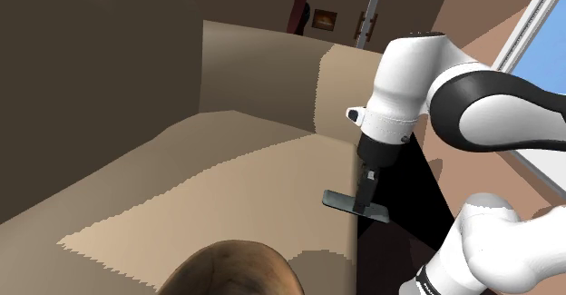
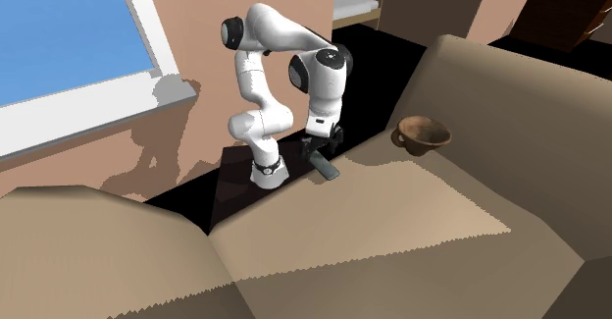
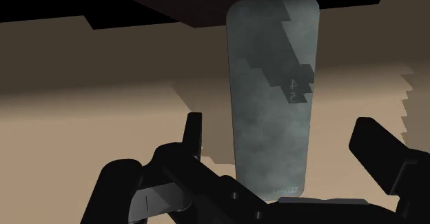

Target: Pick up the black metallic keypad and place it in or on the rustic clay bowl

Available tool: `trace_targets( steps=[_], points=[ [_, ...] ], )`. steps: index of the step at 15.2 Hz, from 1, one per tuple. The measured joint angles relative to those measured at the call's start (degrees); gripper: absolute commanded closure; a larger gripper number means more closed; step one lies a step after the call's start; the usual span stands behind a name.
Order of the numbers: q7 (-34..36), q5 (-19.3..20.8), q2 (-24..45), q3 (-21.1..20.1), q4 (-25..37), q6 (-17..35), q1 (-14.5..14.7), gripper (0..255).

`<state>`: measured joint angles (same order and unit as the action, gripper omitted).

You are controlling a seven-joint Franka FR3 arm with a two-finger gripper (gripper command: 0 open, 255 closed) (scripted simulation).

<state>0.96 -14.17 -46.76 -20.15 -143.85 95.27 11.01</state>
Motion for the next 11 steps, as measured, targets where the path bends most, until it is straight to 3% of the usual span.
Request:
trace_targets(
  steps=[5, 11],
  points=[
    [0.0, -0.9, -0.3, -0.9, -3.8, 3.4, 0.5, 0],
    [-0.1, -1.0, -0.3, -1.0, -4.3, 4.0, 0.5, 0]
  ],
)
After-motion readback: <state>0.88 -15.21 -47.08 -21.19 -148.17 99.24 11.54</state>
